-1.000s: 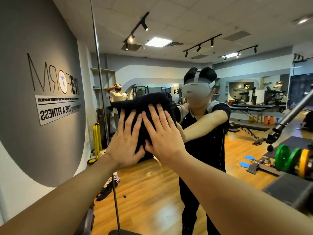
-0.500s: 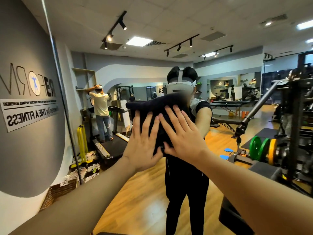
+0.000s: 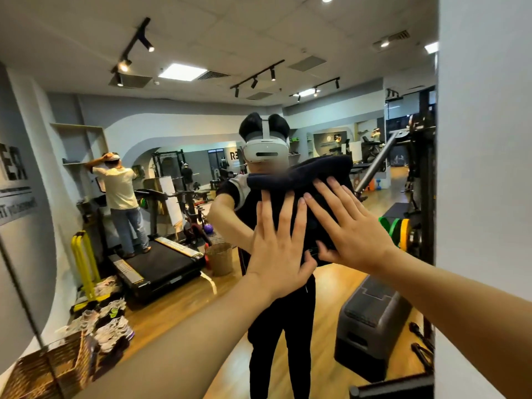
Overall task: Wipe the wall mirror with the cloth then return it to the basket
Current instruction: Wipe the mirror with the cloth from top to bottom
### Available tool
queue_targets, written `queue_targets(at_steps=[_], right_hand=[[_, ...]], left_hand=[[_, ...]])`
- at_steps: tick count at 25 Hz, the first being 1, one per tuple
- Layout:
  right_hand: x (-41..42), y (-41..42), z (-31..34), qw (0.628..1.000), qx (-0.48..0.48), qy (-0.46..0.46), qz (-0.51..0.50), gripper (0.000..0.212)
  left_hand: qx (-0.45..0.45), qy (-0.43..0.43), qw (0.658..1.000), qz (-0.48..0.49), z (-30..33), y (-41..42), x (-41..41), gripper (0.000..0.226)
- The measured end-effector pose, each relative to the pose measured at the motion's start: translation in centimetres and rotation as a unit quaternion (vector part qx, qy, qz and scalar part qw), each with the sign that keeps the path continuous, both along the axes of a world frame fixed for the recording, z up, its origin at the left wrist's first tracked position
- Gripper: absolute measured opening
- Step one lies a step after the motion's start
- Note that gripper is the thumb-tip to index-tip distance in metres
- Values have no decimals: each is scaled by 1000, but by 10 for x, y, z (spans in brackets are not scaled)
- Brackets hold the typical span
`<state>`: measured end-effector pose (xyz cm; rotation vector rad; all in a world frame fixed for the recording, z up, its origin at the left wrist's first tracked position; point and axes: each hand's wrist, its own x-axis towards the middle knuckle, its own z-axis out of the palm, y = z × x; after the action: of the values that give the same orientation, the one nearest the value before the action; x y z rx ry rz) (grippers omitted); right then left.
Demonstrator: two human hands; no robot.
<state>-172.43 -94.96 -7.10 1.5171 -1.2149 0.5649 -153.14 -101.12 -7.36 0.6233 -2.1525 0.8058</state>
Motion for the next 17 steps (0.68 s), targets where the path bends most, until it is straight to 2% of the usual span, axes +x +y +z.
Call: queue_targets(at_steps=[17], right_hand=[[-148,71,-7,999,2,-16,-48,74]], left_hand=[[-9,26,999,-46,-6,60,-160,89]])
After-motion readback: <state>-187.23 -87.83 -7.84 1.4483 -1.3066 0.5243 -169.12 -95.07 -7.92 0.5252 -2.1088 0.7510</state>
